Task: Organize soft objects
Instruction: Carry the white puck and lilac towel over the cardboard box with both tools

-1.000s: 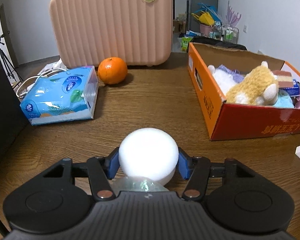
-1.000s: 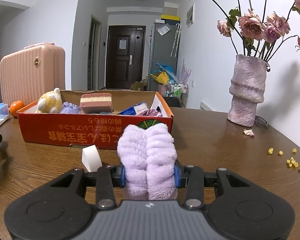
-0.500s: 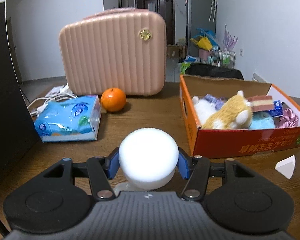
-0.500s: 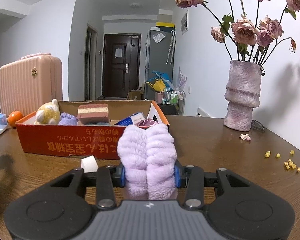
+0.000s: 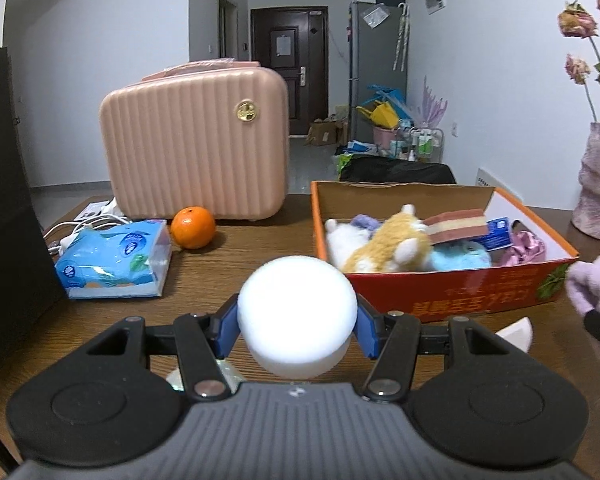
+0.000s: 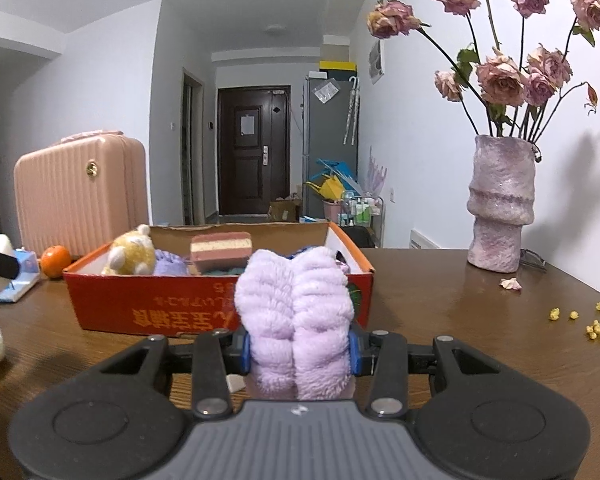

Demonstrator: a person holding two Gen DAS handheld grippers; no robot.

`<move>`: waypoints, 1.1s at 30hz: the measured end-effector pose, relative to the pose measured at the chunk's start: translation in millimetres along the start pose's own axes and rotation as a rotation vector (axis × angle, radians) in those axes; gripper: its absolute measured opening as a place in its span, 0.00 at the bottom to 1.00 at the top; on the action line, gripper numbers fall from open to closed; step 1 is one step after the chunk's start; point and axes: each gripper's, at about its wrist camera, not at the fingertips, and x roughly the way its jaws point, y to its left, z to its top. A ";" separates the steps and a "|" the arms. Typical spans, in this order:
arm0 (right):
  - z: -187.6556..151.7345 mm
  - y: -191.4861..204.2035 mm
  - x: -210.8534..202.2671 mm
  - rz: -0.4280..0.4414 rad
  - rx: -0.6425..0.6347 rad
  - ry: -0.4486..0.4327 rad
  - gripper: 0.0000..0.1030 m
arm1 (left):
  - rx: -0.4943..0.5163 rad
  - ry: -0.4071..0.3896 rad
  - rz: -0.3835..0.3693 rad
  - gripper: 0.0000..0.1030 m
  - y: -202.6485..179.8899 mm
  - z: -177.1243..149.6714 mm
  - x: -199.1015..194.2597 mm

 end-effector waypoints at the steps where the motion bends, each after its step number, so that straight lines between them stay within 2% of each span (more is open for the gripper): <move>1: 0.1 1.8 -1.0 0.004 0.001 -0.004 0.39 | 0.004 -0.001 -0.005 0.56 -3.0 -0.7 -1.3; 20: 4.8 28.8 -15.5 0.056 0.005 -0.089 0.39 | 0.001 -0.031 -0.057 0.56 -50.6 -8.4 -16.6; 33: 7.6 28.9 -15.8 0.076 0.006 -0.115 0.39 | -0.029 -0.051 -0.049 0.56 -63.5 -8.3 -13.6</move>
